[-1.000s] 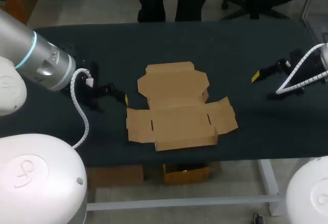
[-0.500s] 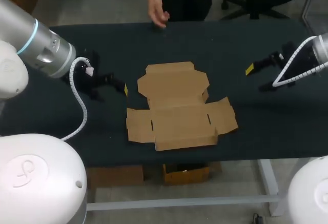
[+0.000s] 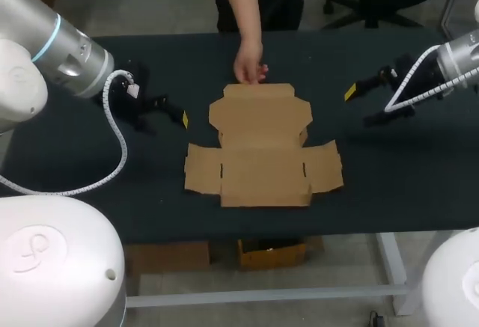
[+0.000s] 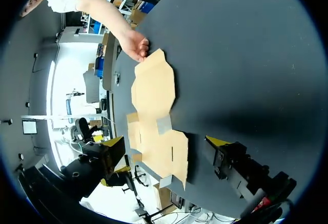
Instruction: Assemble the packaging by folding the flat box into shape, placing the metal phone stand inside, and closing the box properly
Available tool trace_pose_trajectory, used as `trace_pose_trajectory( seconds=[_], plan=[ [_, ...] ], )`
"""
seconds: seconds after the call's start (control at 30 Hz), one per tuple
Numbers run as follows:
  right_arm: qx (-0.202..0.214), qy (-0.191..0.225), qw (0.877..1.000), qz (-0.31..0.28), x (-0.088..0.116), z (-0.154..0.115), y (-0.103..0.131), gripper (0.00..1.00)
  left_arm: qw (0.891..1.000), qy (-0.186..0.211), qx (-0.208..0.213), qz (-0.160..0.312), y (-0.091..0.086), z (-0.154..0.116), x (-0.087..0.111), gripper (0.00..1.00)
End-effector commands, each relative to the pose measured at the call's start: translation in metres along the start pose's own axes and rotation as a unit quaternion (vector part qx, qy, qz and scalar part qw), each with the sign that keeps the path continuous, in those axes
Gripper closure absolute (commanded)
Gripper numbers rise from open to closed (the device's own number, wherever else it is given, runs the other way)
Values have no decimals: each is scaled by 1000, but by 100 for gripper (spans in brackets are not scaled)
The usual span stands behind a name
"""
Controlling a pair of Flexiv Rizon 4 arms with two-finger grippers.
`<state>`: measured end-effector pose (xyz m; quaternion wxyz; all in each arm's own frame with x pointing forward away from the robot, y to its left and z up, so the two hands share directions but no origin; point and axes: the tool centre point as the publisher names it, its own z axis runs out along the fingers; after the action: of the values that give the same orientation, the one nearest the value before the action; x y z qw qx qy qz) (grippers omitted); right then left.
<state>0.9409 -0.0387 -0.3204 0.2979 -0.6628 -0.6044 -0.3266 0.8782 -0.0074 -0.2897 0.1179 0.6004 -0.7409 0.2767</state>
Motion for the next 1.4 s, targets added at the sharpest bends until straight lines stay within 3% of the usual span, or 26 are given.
trace_pose_trajectory(
  seconds=[0.03,0.8,0.93,1.4],
  plan=[
    [31,0,1000,0,-1,2,6,0,1000,0,-10,1,-9,3,-1,0],
    [31,0,1000,0,-1,2,6,0,1000,-1,-10,1,-9,3,0,0],
    [31,1,1000,0,-1,4,9,0,1000,15,-1,4,-10,5,1,0],
    [22,-28,999,-2,1,-5,11,0,1000,4,-8,12,-20,7,2,0]
  ],
)
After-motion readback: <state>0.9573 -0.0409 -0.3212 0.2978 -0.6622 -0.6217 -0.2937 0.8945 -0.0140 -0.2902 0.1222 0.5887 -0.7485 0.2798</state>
